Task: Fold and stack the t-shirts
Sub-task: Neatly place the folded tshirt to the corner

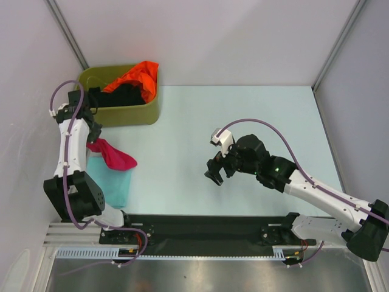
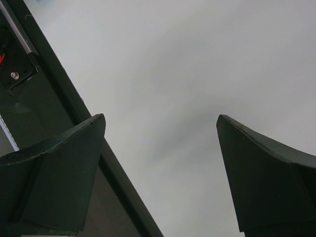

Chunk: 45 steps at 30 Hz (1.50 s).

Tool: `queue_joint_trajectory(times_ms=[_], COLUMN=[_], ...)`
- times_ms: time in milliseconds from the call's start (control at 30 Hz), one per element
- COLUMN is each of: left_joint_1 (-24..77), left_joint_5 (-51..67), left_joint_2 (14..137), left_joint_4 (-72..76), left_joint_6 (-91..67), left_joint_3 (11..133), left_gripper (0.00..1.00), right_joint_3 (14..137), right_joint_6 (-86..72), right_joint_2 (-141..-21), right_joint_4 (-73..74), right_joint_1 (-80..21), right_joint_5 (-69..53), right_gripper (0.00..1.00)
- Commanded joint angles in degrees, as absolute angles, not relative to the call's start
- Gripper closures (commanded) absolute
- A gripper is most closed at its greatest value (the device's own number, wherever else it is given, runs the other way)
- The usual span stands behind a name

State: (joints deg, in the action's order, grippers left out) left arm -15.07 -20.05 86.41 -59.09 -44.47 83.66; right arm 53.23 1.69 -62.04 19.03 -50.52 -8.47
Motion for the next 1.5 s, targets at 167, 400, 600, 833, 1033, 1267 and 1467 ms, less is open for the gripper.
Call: queue_joint_trajectory(times_ms=[167, 400, 600, 833, 1033, 1267, 1467], left_joint_1=[-17.4, -19.07, -20.39, -21.18, -21.53, -21.88, -24.34], left_joint_5=[-22.15, -22.41, -21.97, -22.24, -22.59, -24.17, -21.2], left_joint_2=[81.74, 80.42, 80.16, 80.42, 79.81, 78.84, 76.56], left_joint_4=[-57.92, -57.57, -56.51, -55.9, -55.9, -55.81, -55.81], left_joint_6=[-41.13, -39.56, -37.44, -34.72, -34.1, -32.78, -36.03], left_joint_3=[82.44, 80.25, 79.54, 81.29, 80.42, 79.46, 72.26], left_gripper=[1.0, 1.0, 1.0, 1.0, 0.99, 1.0, 1.0], right_joint_3=[53.17, 53.17, 52.91, 52.65, 52.3, 51.68, 51.94], right_joint_6=[0.97, 1.14, 0.97, 0.88, 0.88, 0.88, 0.88], right_joint_2=[-61.43, -61.44, -61.52, -61.44, -61.61, -61.08, -61.35], right_joint_4=[18.46, 18.81, 18.98, 18.99, 18.98, 19.42, 19.07], right_joint_1=[-50.98, -51.06, -51.06, -51.24, -51.33, -51.24, -51.33], right_joint_5=[-9.14, -9.05, -9.23, -9.32, -9.32, -9.23, -9.49], right_gripper=[0.0, 0.0, 0.0, 0.0, 0.0, 0.0, 0.0])
